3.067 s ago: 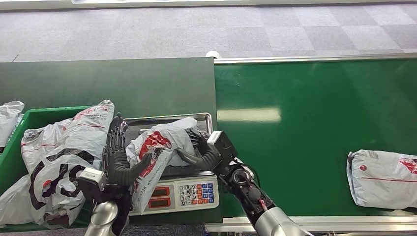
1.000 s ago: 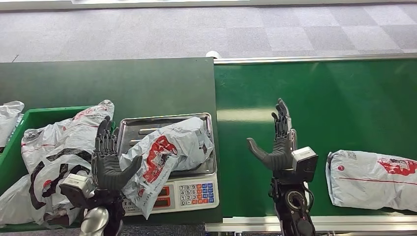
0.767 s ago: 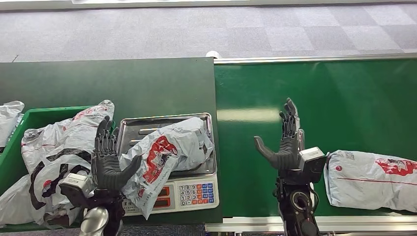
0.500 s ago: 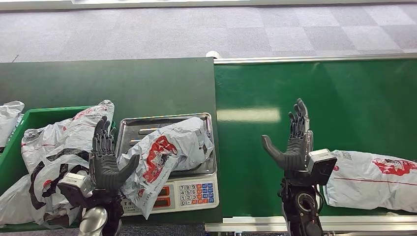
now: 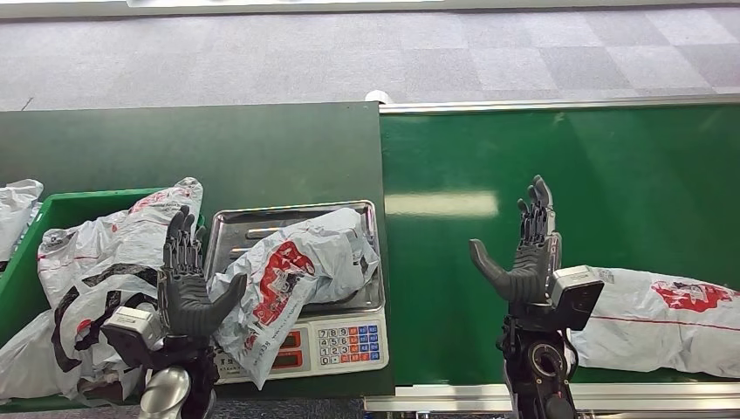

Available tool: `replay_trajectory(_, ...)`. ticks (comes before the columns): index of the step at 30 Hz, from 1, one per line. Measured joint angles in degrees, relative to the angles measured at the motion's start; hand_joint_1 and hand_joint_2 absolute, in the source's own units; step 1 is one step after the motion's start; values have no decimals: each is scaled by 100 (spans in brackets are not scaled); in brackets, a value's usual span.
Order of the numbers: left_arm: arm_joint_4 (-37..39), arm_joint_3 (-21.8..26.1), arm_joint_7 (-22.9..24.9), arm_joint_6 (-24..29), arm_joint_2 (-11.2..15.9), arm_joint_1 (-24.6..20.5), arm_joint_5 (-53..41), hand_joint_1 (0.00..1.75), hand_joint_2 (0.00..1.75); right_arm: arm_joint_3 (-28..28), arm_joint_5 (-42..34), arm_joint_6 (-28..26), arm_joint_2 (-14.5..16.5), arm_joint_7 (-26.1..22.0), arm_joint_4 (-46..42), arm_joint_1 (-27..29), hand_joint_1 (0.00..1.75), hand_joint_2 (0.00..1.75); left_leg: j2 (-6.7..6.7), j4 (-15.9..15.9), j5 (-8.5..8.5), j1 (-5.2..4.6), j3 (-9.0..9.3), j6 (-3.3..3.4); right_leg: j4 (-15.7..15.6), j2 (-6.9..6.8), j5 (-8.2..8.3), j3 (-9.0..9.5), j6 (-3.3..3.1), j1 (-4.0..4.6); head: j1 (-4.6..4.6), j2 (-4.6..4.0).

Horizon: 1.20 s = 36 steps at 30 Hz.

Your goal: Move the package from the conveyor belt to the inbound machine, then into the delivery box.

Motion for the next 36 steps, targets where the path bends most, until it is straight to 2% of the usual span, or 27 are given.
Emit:
replay_trajectory(9,-33,25,-110,62,-11,4,81,0,175,-14,-34,31,7,20,-31,21,0,175,0,0,0,0,-1,0,0,0,0,1,0,0,0,0)
replay_trajectory(15,-377,141,-225,136,11,64,-70,0,175,-17,-16,110,10,35,-4,33,0,175,-1,-1,0,0,-1,0,0,0,0,1,0,0,1,0)
replay_trajectory(20,-561,-55,-140,-487,297,183,-1187,0,175,-18,5,207,9,31,75,24,0,175,-2,-1,0,0,-1,0,0,0,-1,1,0,0,0,0)
replay_trajectory(24,-592,-453,107,-887,528,258,-2069,0,175,-21,44,285,9,31,160,-2,0,175,0,-1,0,0,-1,0,0,0,-1,1,0,0,1,0)
replay_trajectory(29,-541,-675,658,-1149,667,287,-2566,0,175,-25,122,344,9,34,197,9,0,175,-1,-1,0,0,-1,0,-1,0,-1,0,0,-1,1,0)
replay_trajectory(36,-327,-856,948,-1386,779,275,-2986,0,175,-28,213,422,9,98,256,32,0,175,-1,-1,-1,0,0,0,-1,0,-2,0,-1,0,1,0)
